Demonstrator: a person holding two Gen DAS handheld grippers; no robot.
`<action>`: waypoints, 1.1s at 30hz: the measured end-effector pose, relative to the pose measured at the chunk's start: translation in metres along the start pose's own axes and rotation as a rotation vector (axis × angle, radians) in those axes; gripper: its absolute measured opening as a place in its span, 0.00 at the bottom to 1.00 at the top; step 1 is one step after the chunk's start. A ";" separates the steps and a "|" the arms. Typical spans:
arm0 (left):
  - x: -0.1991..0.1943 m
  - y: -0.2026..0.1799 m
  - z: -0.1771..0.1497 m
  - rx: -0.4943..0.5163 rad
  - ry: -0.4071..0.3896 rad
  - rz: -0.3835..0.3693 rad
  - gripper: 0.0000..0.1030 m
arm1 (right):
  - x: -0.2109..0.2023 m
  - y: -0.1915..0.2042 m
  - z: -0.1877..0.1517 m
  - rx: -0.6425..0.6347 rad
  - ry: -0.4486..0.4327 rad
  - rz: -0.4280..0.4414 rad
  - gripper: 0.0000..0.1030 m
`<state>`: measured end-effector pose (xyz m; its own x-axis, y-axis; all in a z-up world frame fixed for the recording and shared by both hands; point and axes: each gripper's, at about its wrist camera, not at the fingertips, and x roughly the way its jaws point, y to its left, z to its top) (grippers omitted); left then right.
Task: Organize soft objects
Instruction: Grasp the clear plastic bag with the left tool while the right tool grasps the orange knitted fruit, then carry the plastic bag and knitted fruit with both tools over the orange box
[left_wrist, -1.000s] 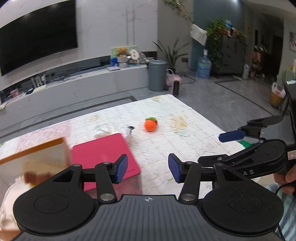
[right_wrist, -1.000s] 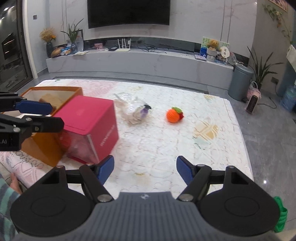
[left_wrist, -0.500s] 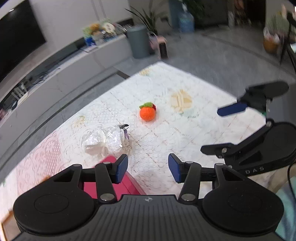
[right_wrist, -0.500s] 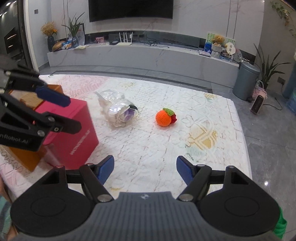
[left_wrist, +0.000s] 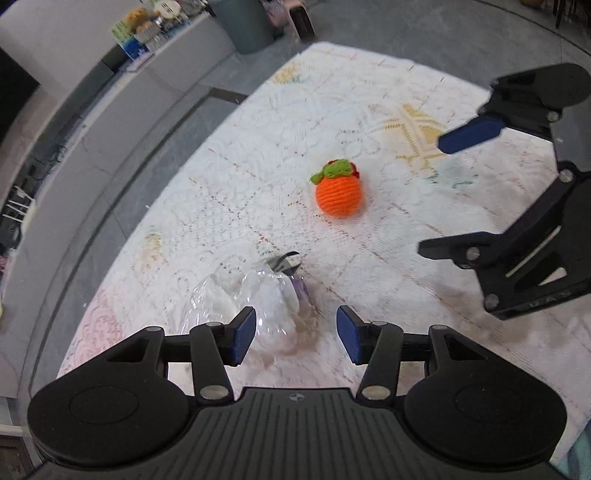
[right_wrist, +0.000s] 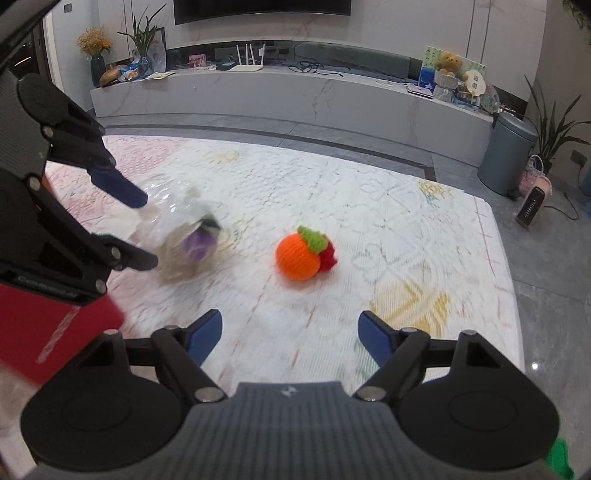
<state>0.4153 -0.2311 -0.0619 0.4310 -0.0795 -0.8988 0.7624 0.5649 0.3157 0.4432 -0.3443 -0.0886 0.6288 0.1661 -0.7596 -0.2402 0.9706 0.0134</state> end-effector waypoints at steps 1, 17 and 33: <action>0.006 0.001 0.004 0.009 0.016 -0.005 0.59 | 0.007 -0.002 0.003 -0.006 -0.001 0.004 0.77; 0.054 0.022 0.017 0.065 0.140 -0.003 0.66 | 0.085 -0.008 0.039 -0.055 -0.003 0.036 0.69; 0.031 0.015 0.010 0.056 -0.005 0.100 0.46 | 0.064 0.000 0.039 -0.057 0.005 0.009 0.50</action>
<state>0.4449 -0.2328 -0.0815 0.5090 -0.0291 -0.8603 0.7408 0.5237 0.4206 0.5119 -0.3272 -0.1118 0.6225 0.1740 -0.7630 -0.2876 0.9576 -0.0163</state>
